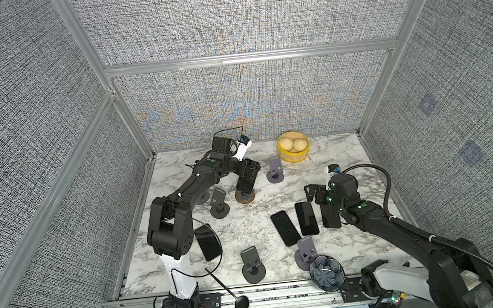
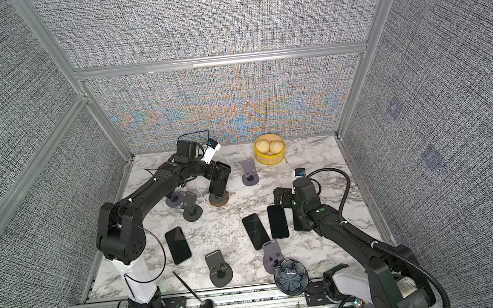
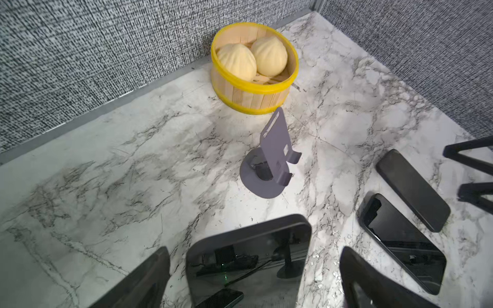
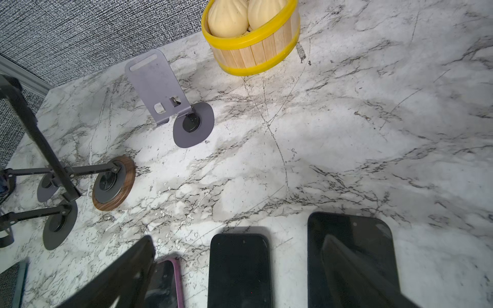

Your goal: Remove the phone from the phone stand

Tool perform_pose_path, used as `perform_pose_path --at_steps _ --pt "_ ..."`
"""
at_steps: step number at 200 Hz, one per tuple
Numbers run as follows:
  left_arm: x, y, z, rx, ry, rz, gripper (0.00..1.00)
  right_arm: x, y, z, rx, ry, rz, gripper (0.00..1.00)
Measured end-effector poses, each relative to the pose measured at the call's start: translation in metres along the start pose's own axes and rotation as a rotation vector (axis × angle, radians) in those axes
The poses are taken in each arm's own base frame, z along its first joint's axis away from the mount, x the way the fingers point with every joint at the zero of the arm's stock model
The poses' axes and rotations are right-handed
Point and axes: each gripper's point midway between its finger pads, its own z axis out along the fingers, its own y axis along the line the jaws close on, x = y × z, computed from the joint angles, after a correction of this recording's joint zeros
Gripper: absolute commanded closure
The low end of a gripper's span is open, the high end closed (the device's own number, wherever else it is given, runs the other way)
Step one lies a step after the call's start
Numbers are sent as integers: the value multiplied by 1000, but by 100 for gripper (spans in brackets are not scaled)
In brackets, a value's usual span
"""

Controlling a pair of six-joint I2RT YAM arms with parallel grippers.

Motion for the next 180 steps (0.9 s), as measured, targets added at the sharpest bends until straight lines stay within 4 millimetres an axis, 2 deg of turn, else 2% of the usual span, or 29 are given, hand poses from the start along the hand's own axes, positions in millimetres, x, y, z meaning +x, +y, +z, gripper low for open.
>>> perform_pose_path --at_steps 25,74,100,120,137,148,167,174,180 --pt "7 -3 6 -5 24 -6 1 -1 -2 0 11 -4 1 1" --pt "10 1 11 -54 56 -1 19 2 -3 3 16 4 0 1" --pt "11 5 9 -82 71 -2 26 1 -3 3 16 3 1 1" --pt "12 5 10 -99 80 5 28 1 -3 3 15 3 1 1" --pt "12 3 11 -108 85 17 28 1 -3 2 15 2 1 1" --pt "12 2 12 -110 87 26 23 1 -3 2 15 1 2 1" --pt "13 3 11 -129 96 33 10 1 -3 2 15 1 3 1" --pt "13 3 11 -133 99 31 2 0 -3 2 14 0 8 1" --pt "13 3 11 -136 101 34 0 0 -3 2 13 -2 8 1"
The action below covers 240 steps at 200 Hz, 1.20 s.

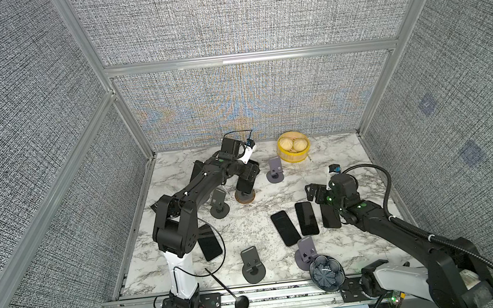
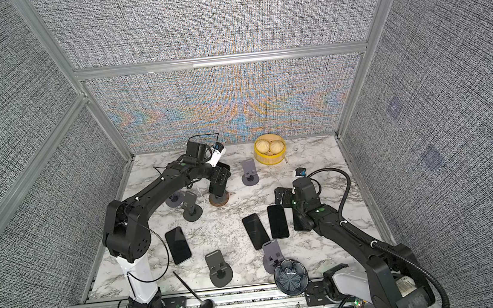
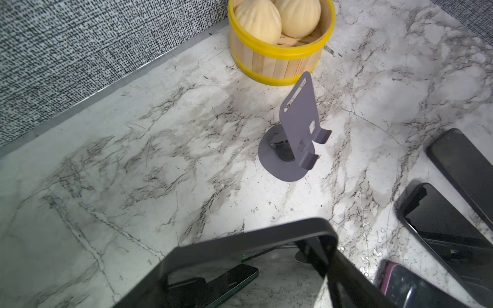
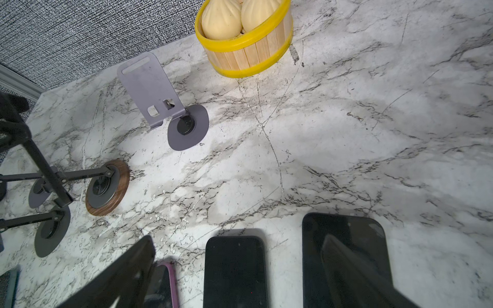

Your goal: Remove the phone from the phone stand

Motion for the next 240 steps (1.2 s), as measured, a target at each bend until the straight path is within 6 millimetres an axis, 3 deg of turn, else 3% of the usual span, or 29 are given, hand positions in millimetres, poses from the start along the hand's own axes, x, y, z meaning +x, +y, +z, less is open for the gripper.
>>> perform_pose_path --at_steps 28,83,165,240 --pt "-2 -2 2 -11 2 8 1 0 0 0 -1 -1 0 1" --pt "-6 3 3 -56 4 15 18 0 0 0 0 -1 4 1" --pt "-3 0 -2 -60 46 12 31 -2 1 -2 -3 -7 5 1" --pt "-18 -7 -30 -66 23 -12 37 -2 0 -2 -1 -9 5 1"
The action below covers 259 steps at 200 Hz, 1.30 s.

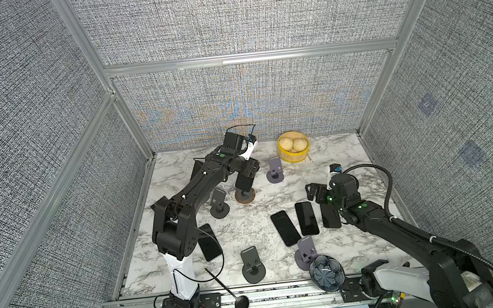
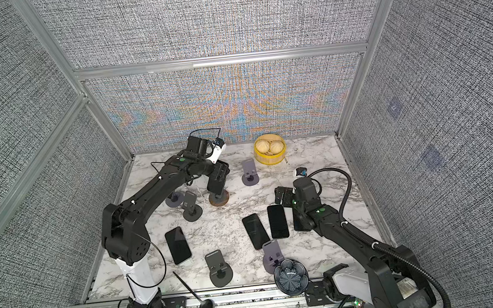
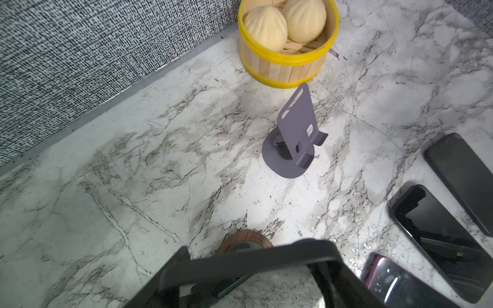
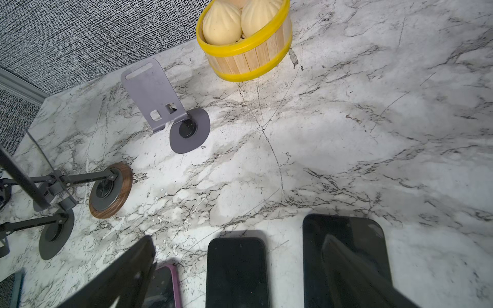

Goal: Remove the phone from the phone stand
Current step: Remove the phone from the phone stand, then place the phone at the center of the table.

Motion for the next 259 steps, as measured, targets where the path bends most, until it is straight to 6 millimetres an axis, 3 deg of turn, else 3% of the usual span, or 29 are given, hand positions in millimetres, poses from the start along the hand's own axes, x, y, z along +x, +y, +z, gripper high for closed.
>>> perform_pose_path --at_steps 68,95,143,194,259 --pt "0 -14 -47 6 -55 -125 40 2 -1 2 4 7 3 1" --pt "13 -31 -64 27 -64 -189 42 2 -1 2 4 7 3 1" --pt "40 -61 -72 66 -21 -252 43 2 -1 2 3 8 6 1" --pt "87 -80 -60 69 64 -364 45 3 -1 3 5 13 10 1" --pt "128 -96 -37 79 154 -505 46 4 -1 3 5 16 10 1"
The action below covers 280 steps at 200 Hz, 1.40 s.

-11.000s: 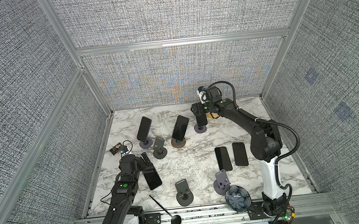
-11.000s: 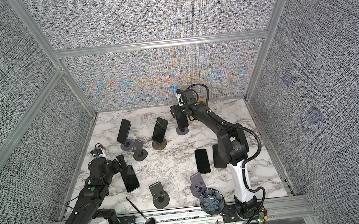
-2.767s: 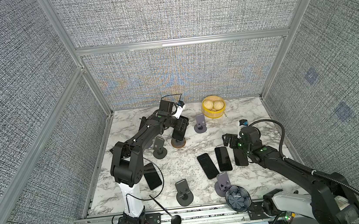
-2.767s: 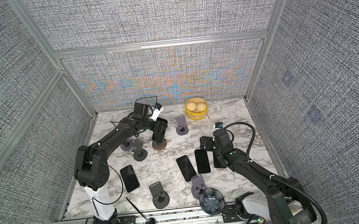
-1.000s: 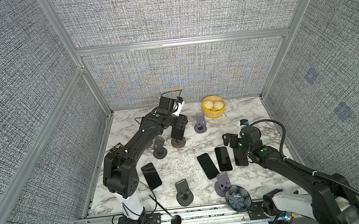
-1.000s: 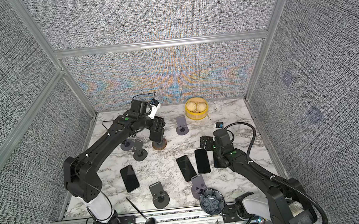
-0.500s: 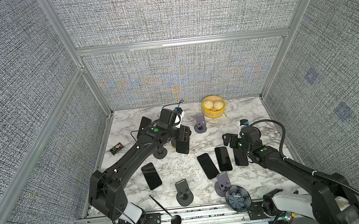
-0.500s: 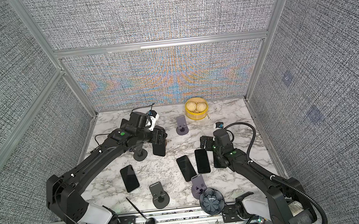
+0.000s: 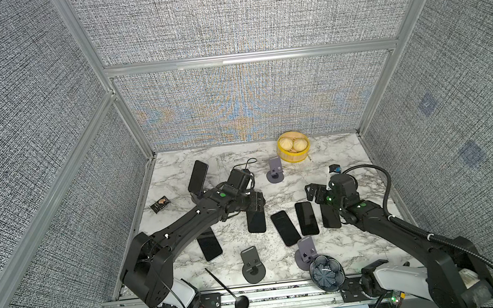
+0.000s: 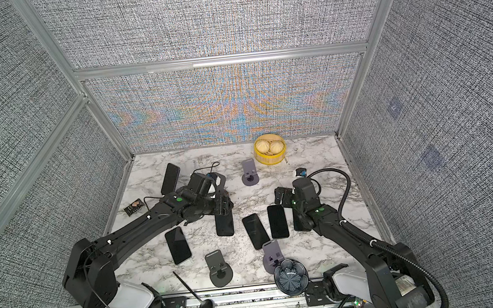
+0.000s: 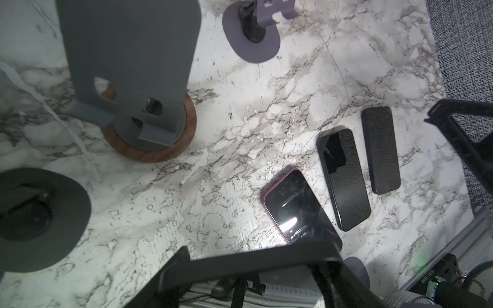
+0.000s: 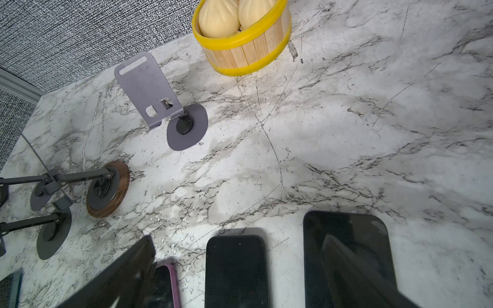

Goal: Remove the phone from the phone stand
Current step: Place the phone at the center of the table.

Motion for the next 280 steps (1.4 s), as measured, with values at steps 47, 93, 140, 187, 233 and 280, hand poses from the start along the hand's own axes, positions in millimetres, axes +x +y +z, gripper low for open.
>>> perform_pose_path --at_steps 47,93,140,187,233,280 --pt "29 3 23 -15 82 -54 47 -1 0 0 -1 -2 1 1" --pt "53 10 43 -38 137 -94 49 -1 0 0 -2 -2 3 1" --pt "64 17 59 -61 158 -146 52 -2 1 -2 -4 -7 4 1" --pt "74 21 73 -133 187 -144 52 -3 1 -2 -6 -11 4 1" --pt "78 31 79 -191 186 -177 52 -3 1 -3 -6 -12 4 1" --pt "73 35 85 -264 197 -275 52 -3 1 -3 -6 -12 4 1"
